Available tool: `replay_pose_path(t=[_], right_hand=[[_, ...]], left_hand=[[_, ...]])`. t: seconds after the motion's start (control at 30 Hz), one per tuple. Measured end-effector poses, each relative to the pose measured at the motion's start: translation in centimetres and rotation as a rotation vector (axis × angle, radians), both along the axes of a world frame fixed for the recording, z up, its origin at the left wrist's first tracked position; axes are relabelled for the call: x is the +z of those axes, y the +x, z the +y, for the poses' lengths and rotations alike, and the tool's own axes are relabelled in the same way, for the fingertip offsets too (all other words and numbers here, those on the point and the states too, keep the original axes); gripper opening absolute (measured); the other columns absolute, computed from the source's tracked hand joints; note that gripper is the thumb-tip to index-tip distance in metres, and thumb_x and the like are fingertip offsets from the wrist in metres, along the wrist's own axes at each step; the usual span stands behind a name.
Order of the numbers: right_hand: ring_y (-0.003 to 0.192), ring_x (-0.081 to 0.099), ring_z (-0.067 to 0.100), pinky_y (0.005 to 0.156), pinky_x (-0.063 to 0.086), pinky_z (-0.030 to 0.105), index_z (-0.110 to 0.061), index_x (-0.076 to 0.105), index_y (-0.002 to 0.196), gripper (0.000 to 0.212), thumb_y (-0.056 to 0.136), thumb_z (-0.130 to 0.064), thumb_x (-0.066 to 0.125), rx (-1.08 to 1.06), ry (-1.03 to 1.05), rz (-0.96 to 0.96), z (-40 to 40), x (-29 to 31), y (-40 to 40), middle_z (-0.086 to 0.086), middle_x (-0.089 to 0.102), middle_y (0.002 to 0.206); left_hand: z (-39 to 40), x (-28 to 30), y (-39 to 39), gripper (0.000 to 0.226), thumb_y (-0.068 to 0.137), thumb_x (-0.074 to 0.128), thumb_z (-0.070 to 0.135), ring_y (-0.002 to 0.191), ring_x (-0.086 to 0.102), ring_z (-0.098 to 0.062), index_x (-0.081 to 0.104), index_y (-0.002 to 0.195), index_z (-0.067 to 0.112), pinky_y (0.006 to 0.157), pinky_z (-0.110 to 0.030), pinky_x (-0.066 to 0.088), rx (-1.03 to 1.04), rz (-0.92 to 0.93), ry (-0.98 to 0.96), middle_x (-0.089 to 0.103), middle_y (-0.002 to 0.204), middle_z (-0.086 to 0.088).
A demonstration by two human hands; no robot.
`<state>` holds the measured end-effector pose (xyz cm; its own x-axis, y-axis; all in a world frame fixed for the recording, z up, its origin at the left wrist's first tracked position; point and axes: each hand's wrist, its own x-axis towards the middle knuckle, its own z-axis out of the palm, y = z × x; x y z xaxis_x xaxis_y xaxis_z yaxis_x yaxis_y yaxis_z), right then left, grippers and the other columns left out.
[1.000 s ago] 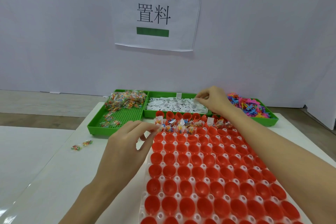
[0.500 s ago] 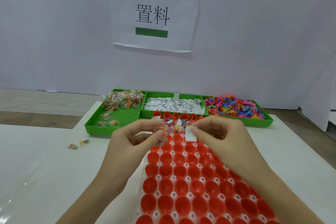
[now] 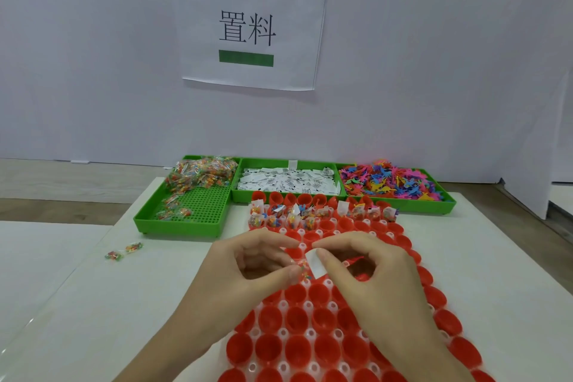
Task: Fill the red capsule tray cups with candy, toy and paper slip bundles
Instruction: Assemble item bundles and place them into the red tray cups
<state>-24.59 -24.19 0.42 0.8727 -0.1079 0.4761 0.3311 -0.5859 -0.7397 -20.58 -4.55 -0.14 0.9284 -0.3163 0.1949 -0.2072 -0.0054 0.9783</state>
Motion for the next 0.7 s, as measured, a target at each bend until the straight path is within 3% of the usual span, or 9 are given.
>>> replay_pose_path(t=[0.13,0.3,0.5,0.6,0.7], right_hand=[[0.086,0.067,0.002,0.068,0.052,0.012,-0.037,0.076,0.089,0.02,0.087,-0.017,0.078,-0.136,-0.08,-0.113,-0.3,0.1,0.0,-0.021,0.068,0.084],[0.085,0.071,0.006,0.068,0.053,0.015,-0.038,0.079,0.09,0.017,0.089,-0.021,0.077,0.097,0.073,0.032,0.4,0.0,-0.4,-0.02,0.074,0.089],[0.09,0.072,0.004,0.074,0.056,0.016,-0.039,0.079,0.095,0.021,0.091,-0.019,0.075,0.157,0.104,0.072,0.4,0.0,-0.4,-0.021,0.075,0.092],[0.085,0.074,0.01,0.074,0.058,0.022,-0.035,0.077,0.092,0.01,0.089,-0.025,0.078,0.183,0.203,0.134,0.1,0.2,-0.3,-0.012,0.077,0.087],[0.08,0.074,0.015,0.074,0.06,0.027,-0.028,0.078,0.09,0.009,0.091,-0.02,0.076,0.226,0.263,0.191,-0.5,0.5,-0.1,-0.004,0.078,0.086]], left_hand=[[-0.2,-0.1,-0.3,0.029,0.076,0.087,0.016,0.081,0.075,-0.027,0.079,0.103,0.023,0.073,-0.025,0.06,0.009,-0.018,0.011,0.077,0.087,-0.009],[-0.5,-0.3,-0.4,0.026,0.074,0.087,0.018,0.08,0.076,-0.025,0.081,0.098,0.027,0.076,-0.032,0.063,0.046,-0.051,0.021,0.078,0.086,-0.008],[-0.3,-0.4,-0.3,0.016,0.075,0.087,0.022,0.08,0.076,-0.021,0.082,0.09,0.023,0.073,-0.023,0.06,0.07,-0.095,0.048,0.079,0.084,-0.006],[-0.4,-0.4,-0.3,0.014,0.075,0.086,0.022,0.079,0.076,-0.021,0.082,0.088,0.023,0.073,-0.025,0.061,0.091,-0.128,0.06,0.079,0.084,-0.006],[-0.4,-0.3,-0.4,0.013,0.075,0.085,0.025,0.079,0.076,-0.021,0.081,0.088,0.022,0.074,-0.028,0.061,0.075,-0.124,0.058,0.078,0.084,-0.008]])
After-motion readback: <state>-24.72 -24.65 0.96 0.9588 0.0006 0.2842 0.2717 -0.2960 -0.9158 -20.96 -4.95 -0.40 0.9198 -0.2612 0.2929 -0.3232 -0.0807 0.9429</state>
